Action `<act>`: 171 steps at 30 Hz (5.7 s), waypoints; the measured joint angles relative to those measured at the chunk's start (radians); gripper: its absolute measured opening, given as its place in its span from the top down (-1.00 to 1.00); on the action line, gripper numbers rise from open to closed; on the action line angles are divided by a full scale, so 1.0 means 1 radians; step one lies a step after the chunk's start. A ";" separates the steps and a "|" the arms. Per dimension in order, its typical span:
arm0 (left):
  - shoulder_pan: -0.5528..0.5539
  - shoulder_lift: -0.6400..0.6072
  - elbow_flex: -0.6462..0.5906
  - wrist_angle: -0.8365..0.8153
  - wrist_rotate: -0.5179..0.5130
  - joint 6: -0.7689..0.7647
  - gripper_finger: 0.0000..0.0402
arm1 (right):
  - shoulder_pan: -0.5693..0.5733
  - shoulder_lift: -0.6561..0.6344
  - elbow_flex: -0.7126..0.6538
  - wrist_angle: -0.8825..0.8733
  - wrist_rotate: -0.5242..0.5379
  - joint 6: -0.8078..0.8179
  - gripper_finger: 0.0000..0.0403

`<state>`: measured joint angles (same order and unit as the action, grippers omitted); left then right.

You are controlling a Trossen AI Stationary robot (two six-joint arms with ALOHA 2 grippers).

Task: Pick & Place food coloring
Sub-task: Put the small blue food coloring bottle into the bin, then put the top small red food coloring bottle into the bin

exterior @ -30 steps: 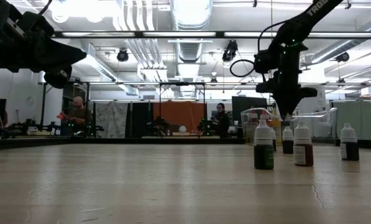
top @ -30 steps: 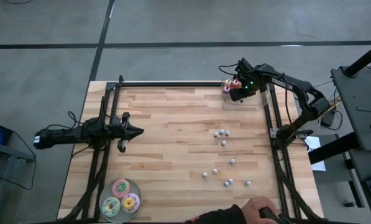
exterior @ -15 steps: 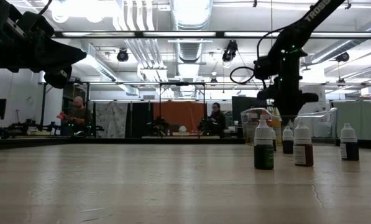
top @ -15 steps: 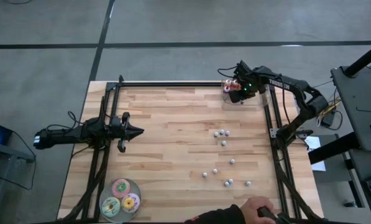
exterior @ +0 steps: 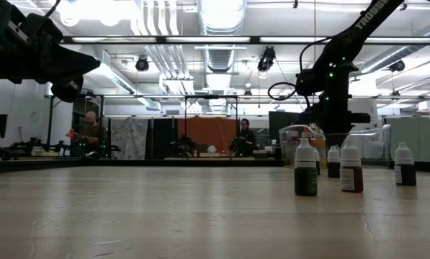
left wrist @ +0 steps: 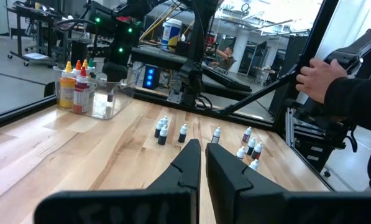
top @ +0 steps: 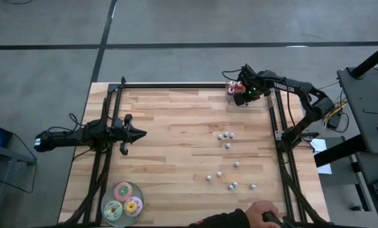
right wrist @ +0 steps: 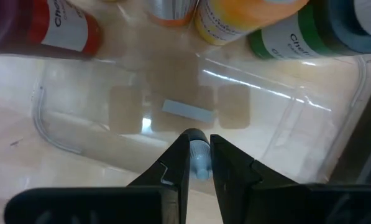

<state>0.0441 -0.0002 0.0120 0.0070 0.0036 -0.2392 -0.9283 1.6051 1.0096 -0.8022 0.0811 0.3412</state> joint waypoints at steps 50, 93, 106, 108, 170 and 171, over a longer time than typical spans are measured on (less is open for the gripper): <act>0.000 0.000 0.000 0.000 0.000 0.000 1.00 | -0.006 -0.039 -0.005 0.030 -0.002 -0.002 0.47; 0.000 0.000 0.000 0.000 0.000 0.000 1.00 | 0.412 -0.389 0.011 -0.058 -0.061 -0.301 0.09; 0.000 0.000 0.000 0.000 0.000 0.000 1.00 | 0.677 -0.405 0.011 -0.094 -0.062 -0.283 0.08; 0.000 0.000 0.000 0.000 0.000 0.000 1.00 | 0.710 -0.400 0.011 -0.109 -0.062 -0.253 0.08; 0.000 0.000 0.000 0.000 0.000 0.000 1.00 | 0.740 -0.165 -0.222 0.116 -0.063 -0.344 0.08; 0.000 0.000 0.000 0.000 0.000 0.000 1.00 | 0.740 -0.165 -0.227 0.118 -0.062 -0.344 0.08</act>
<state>0.0441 -0.0002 0.0124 0.0068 0.0036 -0.2390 -0.1883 1.4403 0.7824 -0.6839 0.0187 -0.0032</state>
